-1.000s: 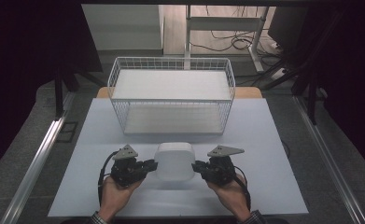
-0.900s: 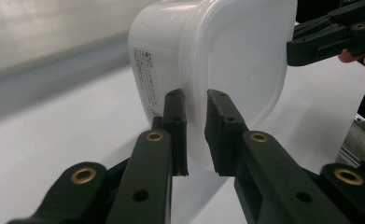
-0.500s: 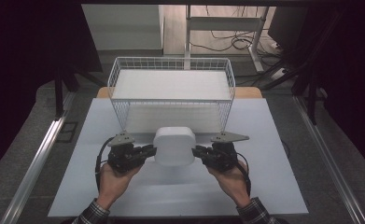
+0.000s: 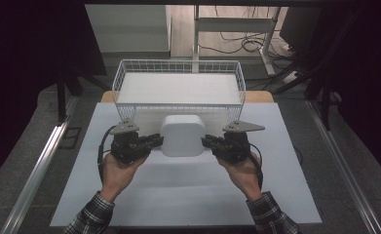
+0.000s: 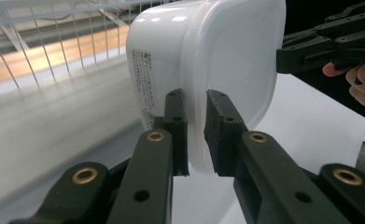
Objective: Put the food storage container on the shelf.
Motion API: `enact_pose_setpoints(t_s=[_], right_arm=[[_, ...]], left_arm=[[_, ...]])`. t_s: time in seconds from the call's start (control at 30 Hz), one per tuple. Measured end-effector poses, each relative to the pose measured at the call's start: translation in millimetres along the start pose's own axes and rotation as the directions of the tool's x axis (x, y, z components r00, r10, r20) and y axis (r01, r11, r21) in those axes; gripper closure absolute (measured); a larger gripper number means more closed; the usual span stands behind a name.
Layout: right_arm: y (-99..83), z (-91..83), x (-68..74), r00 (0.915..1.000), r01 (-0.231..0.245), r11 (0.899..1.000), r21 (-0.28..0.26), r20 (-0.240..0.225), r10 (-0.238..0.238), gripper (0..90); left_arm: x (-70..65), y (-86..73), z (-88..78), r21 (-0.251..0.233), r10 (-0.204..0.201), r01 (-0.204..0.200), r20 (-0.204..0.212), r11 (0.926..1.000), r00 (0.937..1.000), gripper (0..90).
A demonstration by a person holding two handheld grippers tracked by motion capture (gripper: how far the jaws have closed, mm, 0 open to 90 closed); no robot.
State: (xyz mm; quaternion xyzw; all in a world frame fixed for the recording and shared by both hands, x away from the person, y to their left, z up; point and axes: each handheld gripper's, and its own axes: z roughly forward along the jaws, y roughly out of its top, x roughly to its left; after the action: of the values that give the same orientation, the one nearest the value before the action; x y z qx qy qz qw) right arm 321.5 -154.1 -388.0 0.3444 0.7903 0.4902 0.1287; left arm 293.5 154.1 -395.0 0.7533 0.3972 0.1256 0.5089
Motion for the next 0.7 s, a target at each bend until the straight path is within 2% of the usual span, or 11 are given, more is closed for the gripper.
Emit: enact_pose_setpoints(t_s=[0.03, 0.13, 0.37, 0.4, 0.7], right_arm=[[0.0, 0.0, 0.0, 1.0000, 0.000, 1.000, 0.000, 0.000, 0.000, 78.0], [14.6, -2.3, -0.6, 0.9999, 0.011, 1.000, -0.023, 0.006, -0.011, 78.0], [38.1, -2.8, -2.1, 0.9997, 0.026, 0.999, -0.047, 0.007, -0.025, 77.9], [46.8, -2.3, -2.7, 0.9995, 0.031, 0.998, -0.057, 0.008, -0.030, 77.9], [74.9, -1.3, -6.6, 0.9991, 0.039, 0.996, -0.083, 0.018, -0.038, 77.8]], left_arm=[[0.3, 3.5, -0.9, -0.004, 0.004, -0.004, -0.001, 1.0000, 1.0000, 80.3], [2.7, 17.3, -5.6, -0.021, 0.011, -0.011, -0.004, 0.9997, 0.9999, 80.3], [8.0, 36.7, -12.8, -0.049, 0.013, -0.014, -0.011, 0.9987, 0.9999, 80.4], [9.9, 43.0, -14.9, -0.059, 0.016, -0.016, -0.014, 0.9981, 0.9998, 80.4], [19.8, 68.6, -19.3, -0.088, 0.023, -0.023, -0.011, 0.9958, 0.9997, 80.4]])
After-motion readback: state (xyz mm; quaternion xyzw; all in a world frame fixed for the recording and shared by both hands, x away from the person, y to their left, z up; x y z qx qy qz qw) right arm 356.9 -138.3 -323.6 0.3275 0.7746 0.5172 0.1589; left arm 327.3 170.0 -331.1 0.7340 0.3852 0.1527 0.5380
